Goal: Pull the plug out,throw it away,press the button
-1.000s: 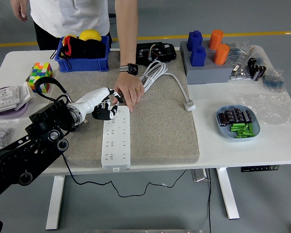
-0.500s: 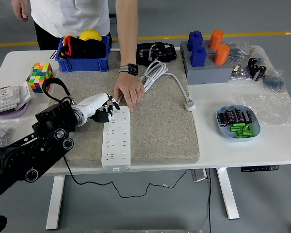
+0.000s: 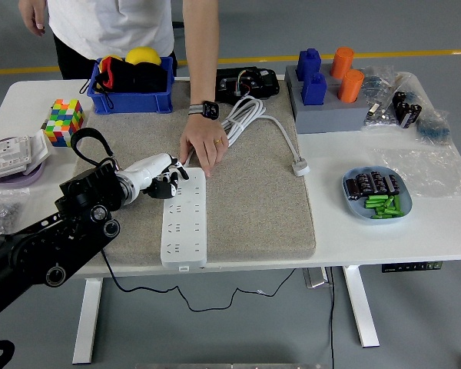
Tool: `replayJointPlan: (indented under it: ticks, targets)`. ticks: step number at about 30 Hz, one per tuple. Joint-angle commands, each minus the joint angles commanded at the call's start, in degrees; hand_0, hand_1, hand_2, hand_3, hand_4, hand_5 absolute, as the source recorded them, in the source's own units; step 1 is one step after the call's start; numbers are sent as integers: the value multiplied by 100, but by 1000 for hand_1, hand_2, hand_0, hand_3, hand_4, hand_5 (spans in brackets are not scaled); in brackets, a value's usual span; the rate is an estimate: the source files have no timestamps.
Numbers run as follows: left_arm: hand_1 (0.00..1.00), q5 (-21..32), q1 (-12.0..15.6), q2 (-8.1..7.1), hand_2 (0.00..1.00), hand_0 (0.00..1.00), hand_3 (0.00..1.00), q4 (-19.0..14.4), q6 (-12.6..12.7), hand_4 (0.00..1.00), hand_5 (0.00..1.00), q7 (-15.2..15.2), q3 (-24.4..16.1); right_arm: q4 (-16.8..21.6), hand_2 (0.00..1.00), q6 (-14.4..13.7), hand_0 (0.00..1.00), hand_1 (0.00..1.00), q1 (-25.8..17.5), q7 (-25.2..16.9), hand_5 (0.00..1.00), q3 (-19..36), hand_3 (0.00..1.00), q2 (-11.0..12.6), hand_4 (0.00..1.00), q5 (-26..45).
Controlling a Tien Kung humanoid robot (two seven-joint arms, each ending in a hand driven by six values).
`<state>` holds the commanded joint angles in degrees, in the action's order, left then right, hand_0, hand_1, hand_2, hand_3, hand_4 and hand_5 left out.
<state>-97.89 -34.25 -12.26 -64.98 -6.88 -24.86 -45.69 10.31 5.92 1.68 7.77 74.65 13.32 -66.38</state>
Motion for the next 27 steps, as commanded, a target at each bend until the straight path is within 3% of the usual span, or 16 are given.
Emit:
replayJointPlan:
  ticks: [18,27]
  targets:
    - [21,58,-33,89,118,10,658,348,81,2,2,111,41,0,664,-3,810,681,-10,0,667,33,671,-13,779,-2]
    - [21,53,-16,68,118,10,657,185,95,2,2,153,-75,0,664,-1,810,681,-6,-7,667,35,672,-18,779,3]
